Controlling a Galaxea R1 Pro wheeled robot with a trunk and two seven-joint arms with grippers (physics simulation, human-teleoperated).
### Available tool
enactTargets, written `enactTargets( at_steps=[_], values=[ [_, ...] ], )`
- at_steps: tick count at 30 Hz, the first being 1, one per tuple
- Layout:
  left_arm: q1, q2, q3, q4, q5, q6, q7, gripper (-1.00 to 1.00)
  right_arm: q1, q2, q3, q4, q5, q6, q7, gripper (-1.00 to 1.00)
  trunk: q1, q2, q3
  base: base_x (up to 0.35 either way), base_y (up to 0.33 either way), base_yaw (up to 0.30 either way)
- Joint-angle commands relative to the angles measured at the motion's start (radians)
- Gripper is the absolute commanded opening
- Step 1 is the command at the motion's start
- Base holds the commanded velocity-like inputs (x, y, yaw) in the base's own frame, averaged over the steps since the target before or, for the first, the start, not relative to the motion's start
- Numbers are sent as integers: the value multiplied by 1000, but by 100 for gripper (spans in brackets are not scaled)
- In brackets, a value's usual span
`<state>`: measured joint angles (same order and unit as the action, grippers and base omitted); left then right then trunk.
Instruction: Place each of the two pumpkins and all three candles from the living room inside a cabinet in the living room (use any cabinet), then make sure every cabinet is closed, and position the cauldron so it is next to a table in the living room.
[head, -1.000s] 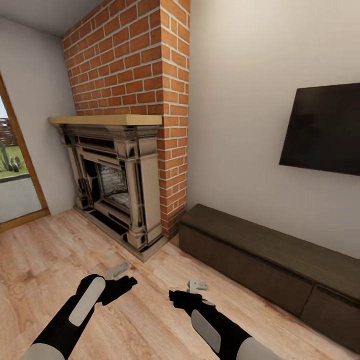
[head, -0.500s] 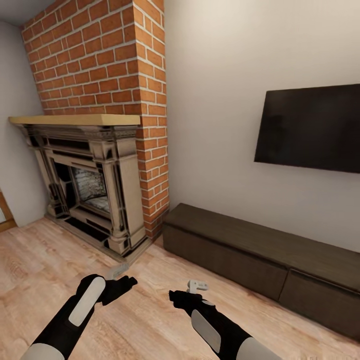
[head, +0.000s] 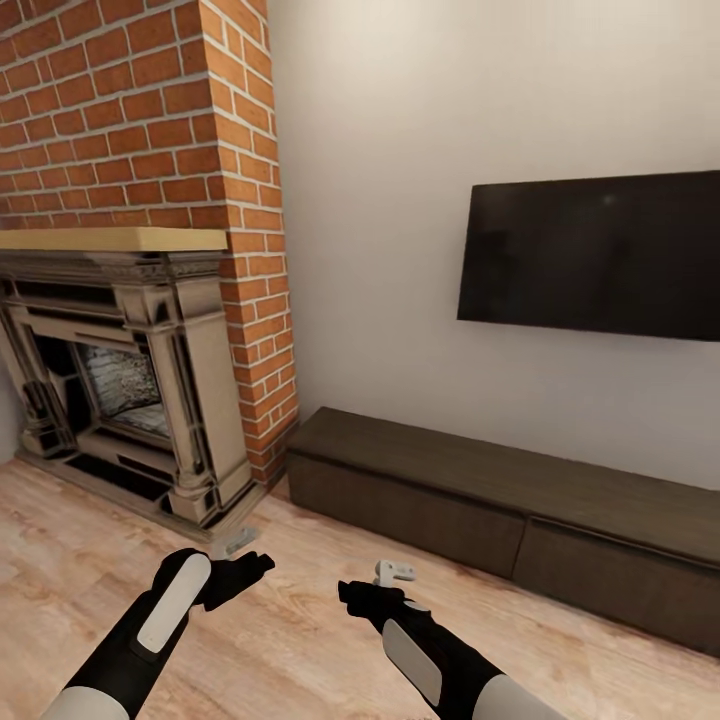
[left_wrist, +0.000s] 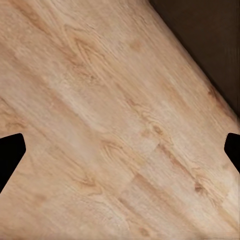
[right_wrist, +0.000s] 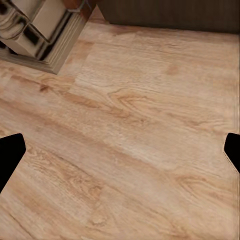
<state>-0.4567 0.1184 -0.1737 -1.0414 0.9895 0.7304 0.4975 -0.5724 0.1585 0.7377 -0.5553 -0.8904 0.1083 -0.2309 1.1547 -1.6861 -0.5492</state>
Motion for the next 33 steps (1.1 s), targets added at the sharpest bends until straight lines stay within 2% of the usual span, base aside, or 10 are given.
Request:
enactTargets(
  at_steps=[1,33],
  values=[
    [0,1,-3,-2,11,0,10,100,-1,-1,6,-1,-5,2,-8,100,0,-1,-1,0,0,-287],
    [0,7,2,1,20,0,10,100,-1,-1,3,2,-10,0,-8,100,0,-1,-1,113,89,-287]
  ],
)
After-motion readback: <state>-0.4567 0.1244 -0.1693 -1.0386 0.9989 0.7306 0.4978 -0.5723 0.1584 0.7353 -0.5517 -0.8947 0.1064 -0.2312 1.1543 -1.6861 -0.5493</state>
